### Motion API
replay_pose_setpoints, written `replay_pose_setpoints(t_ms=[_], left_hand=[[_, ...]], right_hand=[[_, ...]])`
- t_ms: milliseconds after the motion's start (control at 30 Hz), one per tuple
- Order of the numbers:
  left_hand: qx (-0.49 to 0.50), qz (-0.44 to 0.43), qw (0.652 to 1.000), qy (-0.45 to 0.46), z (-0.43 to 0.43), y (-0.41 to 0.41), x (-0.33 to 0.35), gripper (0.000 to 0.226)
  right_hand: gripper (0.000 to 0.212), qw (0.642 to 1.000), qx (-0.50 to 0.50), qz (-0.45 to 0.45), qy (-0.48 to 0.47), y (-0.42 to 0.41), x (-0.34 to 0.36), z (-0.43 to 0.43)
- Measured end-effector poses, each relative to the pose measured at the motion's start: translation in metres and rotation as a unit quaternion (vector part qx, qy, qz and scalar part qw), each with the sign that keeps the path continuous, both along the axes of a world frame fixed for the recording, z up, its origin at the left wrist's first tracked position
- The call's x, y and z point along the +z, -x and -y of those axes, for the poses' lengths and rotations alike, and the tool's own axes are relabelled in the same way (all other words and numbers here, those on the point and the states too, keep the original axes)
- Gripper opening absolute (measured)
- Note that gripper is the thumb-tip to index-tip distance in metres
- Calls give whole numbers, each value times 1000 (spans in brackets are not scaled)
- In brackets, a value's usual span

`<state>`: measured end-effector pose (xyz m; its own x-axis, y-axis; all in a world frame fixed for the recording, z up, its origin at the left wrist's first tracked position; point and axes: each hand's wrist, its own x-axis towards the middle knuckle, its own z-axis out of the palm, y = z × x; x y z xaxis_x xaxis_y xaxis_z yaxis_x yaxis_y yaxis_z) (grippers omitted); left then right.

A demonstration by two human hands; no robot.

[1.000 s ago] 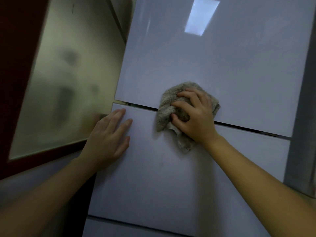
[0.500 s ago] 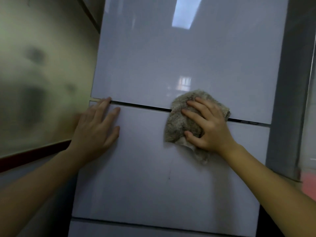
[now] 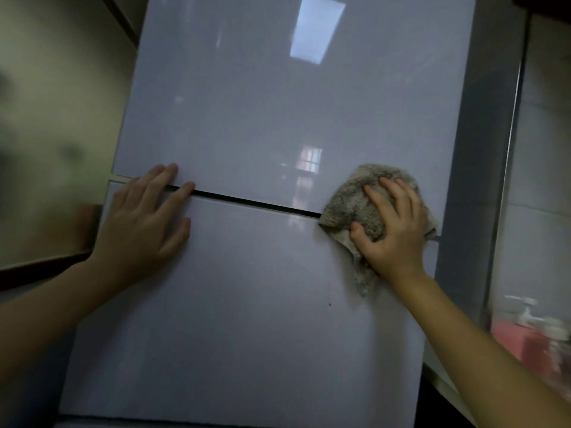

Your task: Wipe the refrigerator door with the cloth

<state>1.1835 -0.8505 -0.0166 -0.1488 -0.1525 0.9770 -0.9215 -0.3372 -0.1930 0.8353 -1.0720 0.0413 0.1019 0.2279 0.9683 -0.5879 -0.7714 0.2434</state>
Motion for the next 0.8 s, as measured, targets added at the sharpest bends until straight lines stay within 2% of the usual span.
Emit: replay_pose_setpoints(t_ms=[100, 233, 367, 500, 600, 800], left_hand=[[4, 7, 1000, -2, -4, -2, 4, 58], [13, 21, 1000, -4, -12, -11, 8, 54], [21, -20, 999, 26, -23, -26, 5, 53], [28, 4, 1000, 5, -27, -31, 5, 53], [39, 6, 999, -12, -31, -34, 8, 53], [36, 0, 999, -24, -34, -38, 17, 53]], right_hand=[[60, 1000, 10, -7, -1, -21, 25, -14], [63, 997, 25, -73, 11, -76, 63, -44], [65, 979, 20, -184, 85, -145, 73, -82], [65, 961, 7, -241, 134, -173, 76, -98], [63, 962, 10, -234, 138, -153, 81, -86], [64, 988, 5, -139, 67, -113, 116, -62]])
